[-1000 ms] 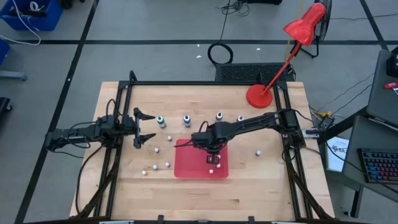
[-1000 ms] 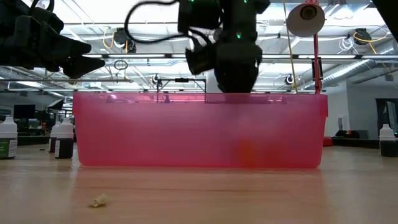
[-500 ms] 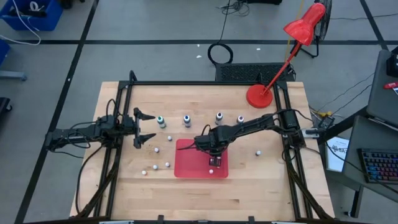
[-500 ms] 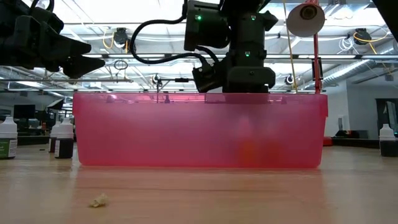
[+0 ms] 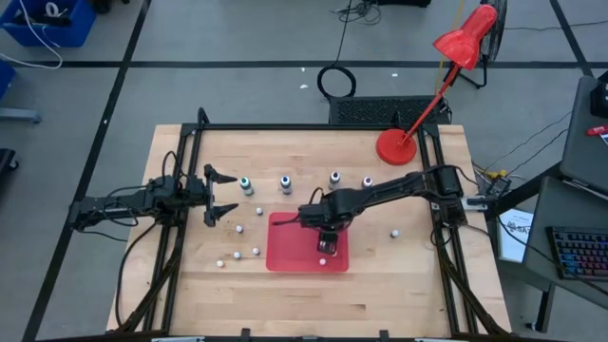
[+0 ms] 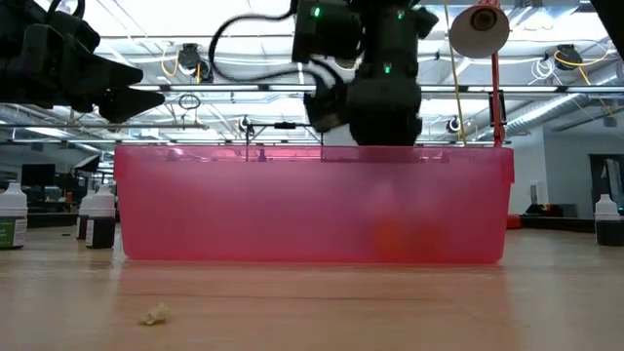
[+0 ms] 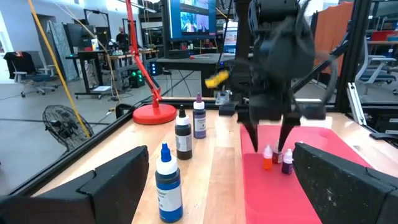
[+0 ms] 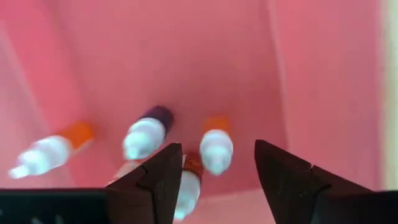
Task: Pick & Place food coloring
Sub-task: Put the small orange food coloring bottle into the pink bin, then put the small black food coloring bottle into the pink bin
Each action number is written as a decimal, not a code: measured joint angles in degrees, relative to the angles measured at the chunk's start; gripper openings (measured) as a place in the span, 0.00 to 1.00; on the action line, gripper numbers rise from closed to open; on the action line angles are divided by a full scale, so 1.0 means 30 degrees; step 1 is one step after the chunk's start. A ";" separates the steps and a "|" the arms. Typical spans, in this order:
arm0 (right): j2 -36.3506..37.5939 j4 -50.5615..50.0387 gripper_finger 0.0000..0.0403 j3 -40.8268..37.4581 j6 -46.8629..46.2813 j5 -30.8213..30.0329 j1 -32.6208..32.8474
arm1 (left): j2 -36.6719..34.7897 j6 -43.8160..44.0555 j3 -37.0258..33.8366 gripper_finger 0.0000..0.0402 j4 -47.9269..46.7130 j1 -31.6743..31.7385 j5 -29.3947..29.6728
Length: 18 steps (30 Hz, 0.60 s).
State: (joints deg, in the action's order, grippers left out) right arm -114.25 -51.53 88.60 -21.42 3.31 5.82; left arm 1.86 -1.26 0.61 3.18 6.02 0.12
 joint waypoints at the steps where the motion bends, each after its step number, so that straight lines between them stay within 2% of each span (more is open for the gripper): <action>1: 0.0393 -0.0125 0.47 0.0000 -0.0130 -0.0007 0.0000 | -0.0006 0.0000 -0.0003 0.98 0.0000 0.0001 0.0000; 6: 0.2921 -0.1845 0.45 0.0008 -0.2065 -0.0021 0.0026 | -0.0006 0.0000 0.0003 0.98 0.0000 0.0000 0.0000; 10: 0.5105 -0.6055 0.43 0.0015 -0.4938 -0.0138 0.0733 | -0.0006 0.0000 -0.0003 0.98 0.0007 0.0003 0.0000; 15: 0.7137 -1.1489 0.43 -0.0334 -0.8207 -0.2675 0.2379 | 0.0002 0.0000 -0.0001 0.98 0.0000 0.0000 0.0000; 18: 0.8527 -1.1581 0.44 -0.1688 -1.0066 -0.3038 0.3051 | 0.0002 0.0000 0.0001 0.98 0.0000 0.0002 0.0000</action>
State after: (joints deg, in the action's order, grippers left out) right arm -88.67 -86.27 83.53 -51.62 -5.80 14.98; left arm 1.87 -1.26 0.62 3.18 6.03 0.12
